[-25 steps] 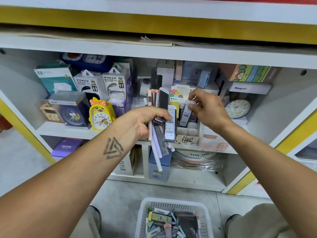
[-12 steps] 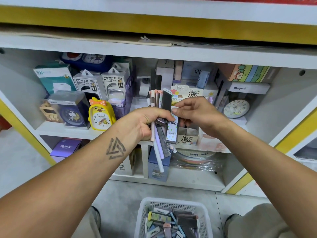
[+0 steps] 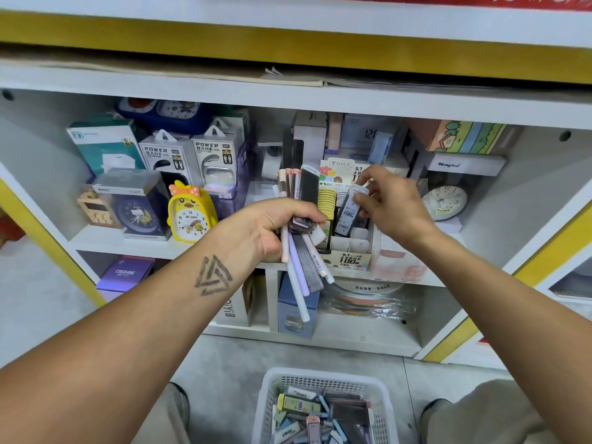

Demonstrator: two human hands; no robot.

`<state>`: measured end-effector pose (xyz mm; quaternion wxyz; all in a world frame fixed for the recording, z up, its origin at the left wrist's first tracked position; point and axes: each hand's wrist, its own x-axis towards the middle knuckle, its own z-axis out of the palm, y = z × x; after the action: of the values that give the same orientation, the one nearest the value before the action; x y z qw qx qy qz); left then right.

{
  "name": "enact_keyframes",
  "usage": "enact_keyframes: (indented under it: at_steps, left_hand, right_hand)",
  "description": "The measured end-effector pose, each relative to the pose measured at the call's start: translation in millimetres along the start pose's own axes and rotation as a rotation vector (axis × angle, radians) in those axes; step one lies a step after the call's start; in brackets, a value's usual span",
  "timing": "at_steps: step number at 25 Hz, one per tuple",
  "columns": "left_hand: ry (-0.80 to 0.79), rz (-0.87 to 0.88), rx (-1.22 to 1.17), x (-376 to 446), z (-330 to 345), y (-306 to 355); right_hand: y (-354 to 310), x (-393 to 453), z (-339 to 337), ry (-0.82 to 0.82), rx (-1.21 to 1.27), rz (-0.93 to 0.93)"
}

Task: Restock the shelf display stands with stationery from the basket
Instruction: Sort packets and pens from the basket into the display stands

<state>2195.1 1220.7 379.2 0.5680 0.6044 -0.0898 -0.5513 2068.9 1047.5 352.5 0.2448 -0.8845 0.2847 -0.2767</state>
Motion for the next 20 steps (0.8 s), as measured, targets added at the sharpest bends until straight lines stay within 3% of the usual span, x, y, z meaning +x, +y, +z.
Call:
enact_keyframes:
  at_steps: [4, 6, 8, 11, 13, 17, 20]
  left_hand:
    - [-0.031, -0.020, 0.025, 0, 0, -1]
    - [-0.041, -0.023, 0.051, 1, 1, -2]
    - [-0.049, -0.032, 0.067, 2, 2, -2]
    - [-0.077, -0.036, 0.081, 3, 6, -5]
    - [-0.116, -0.037, 0.094, 5, 9, -9]
    - [-0.175, -0.006, -0.041, 4, 11, -11]
    - [-0.123, 0.000, -0.167, 4, 8, -10]
  right_hand:
    - [2, -5, 9, -0.106, -0.105, -0.079]
    - [-1, -4, 10, -0.057, -0.207, -0.158]
    - [-12, -2, 8, -0.003, 0.056, -0.036]
    - [-33, -2, 6, -0.159, 0.697, 0.251]
    - [-39, -5, 9, -0.223, 0.811, 0.314]
    - [-35, -3, 4, -0.198, 1.002, 0.412]
    - [-28, -2, -2, -0.175, 1.023, 0.469]
